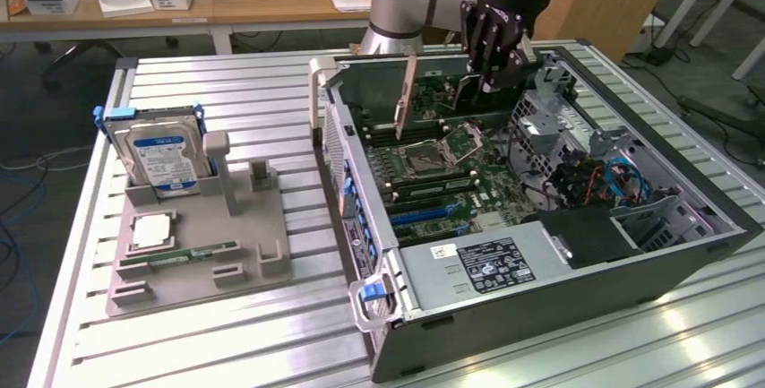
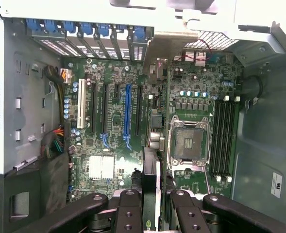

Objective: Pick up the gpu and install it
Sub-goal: 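Insert the gpu into the slot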

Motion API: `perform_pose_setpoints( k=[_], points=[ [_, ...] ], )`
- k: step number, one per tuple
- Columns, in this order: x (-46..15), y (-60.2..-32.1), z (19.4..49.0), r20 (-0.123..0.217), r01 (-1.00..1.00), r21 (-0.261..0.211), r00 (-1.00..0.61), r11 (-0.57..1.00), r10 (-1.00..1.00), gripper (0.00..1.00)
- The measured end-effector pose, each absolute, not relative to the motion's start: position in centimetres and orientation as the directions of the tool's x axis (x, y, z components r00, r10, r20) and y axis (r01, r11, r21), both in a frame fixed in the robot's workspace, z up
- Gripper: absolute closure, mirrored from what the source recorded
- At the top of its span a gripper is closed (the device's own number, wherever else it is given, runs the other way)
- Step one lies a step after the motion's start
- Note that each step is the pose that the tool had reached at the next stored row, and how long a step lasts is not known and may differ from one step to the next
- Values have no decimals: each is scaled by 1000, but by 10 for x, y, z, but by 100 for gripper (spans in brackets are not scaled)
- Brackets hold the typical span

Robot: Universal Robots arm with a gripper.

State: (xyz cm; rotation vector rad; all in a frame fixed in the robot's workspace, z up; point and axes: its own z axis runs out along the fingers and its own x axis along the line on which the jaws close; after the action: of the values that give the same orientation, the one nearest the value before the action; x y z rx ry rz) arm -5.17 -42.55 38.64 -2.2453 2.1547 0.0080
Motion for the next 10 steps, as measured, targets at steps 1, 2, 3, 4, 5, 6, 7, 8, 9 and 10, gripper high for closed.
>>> perform_pose_setpoints(
  k=[1, 2, 3, 4, 5, 6, 7, 8, 9, 10],
  points=[
    [-52, -426, 386, -24, -999, -18, 41, -41, -999, 73],
    [-52, -426, 386, -24, -999, -18, 41, -41, -999, 73],
    [-52, -426, 386, -24, -999, -18, 41, -41, -999, 73],
    [-52, -426, 386, -24, -999, -18, 41, -41, -999, 73],
    [-52, -426, 386, -24, -999, -18, 41, -41, -999, 73],
    [-52, -426, 386, -24, -999, -18, 41, -41, -999, 73],
    [-52, -426, 386, -24, -999, -18, 41, -41, -999, 73],
    [-52, -426, 386, -24, -999, -18, 41, -41, -999, 73],
    [-52, -426, 386, -24, -999, -18, 41, -41, -999, 73],
    [-52, -425, 386, -24, -999, -18, 41, -41, -999, 73]
  ],
)
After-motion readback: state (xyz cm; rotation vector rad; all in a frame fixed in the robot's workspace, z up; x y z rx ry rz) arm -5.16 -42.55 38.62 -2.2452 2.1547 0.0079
